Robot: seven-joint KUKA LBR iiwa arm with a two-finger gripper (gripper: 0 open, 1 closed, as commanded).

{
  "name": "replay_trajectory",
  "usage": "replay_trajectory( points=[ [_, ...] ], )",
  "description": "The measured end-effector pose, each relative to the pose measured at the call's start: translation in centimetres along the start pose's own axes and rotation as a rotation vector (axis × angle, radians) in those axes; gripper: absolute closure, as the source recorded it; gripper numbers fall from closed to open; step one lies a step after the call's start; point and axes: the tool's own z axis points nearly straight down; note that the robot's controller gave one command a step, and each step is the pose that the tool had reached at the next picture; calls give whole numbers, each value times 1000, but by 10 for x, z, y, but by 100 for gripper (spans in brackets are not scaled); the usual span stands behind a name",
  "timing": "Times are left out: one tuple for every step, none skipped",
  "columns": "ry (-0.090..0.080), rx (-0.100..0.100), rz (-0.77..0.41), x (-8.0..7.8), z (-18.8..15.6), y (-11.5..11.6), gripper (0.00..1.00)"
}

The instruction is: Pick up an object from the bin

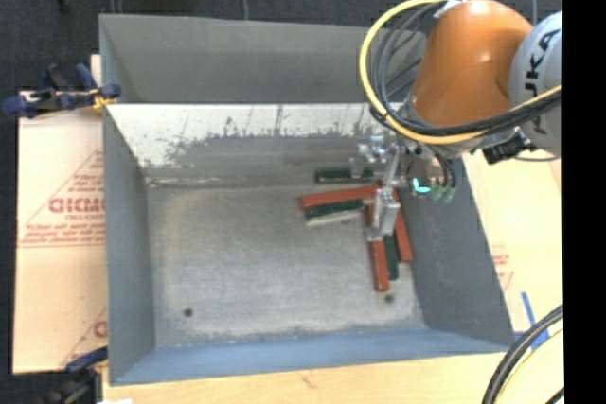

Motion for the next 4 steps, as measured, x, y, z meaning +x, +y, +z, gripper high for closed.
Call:
replay_trajectory(
  points=[
    [-7,1,-1,-1,-4,0,0],
    [-19,-3,93,-26,17,-23,0],
    [-21,-2,147,-36,31,-37,0],
    [5,1,204,-28,40,-48,0]
  ],
)
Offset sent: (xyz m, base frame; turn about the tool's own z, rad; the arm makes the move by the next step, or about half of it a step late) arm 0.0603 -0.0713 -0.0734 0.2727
